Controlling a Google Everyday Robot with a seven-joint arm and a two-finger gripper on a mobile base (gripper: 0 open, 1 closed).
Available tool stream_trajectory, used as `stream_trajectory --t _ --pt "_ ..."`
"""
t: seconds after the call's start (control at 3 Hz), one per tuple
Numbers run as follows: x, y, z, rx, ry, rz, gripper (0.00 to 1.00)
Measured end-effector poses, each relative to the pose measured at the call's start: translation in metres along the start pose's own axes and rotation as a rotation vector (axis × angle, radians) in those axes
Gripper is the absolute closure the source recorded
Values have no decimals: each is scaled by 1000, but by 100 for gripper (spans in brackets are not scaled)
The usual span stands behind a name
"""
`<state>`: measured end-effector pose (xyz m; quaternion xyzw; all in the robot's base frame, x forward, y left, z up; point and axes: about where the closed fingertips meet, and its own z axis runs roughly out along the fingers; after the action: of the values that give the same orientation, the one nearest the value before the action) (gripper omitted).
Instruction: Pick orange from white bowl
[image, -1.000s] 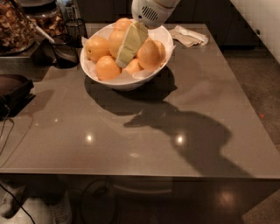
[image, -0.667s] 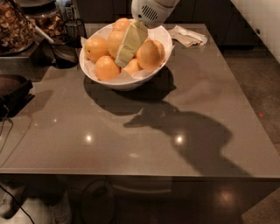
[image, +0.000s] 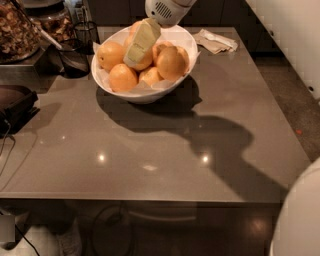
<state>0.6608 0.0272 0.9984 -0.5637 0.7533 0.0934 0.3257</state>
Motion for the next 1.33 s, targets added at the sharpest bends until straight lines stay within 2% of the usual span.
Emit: stream_trajectory --t 0.67,1.0,1.33 --pt "13 -23 16 15 34 78 0" --pt "19 -26 23 14 47 94 0" --pt "21 -28 28 11 59 97 7"
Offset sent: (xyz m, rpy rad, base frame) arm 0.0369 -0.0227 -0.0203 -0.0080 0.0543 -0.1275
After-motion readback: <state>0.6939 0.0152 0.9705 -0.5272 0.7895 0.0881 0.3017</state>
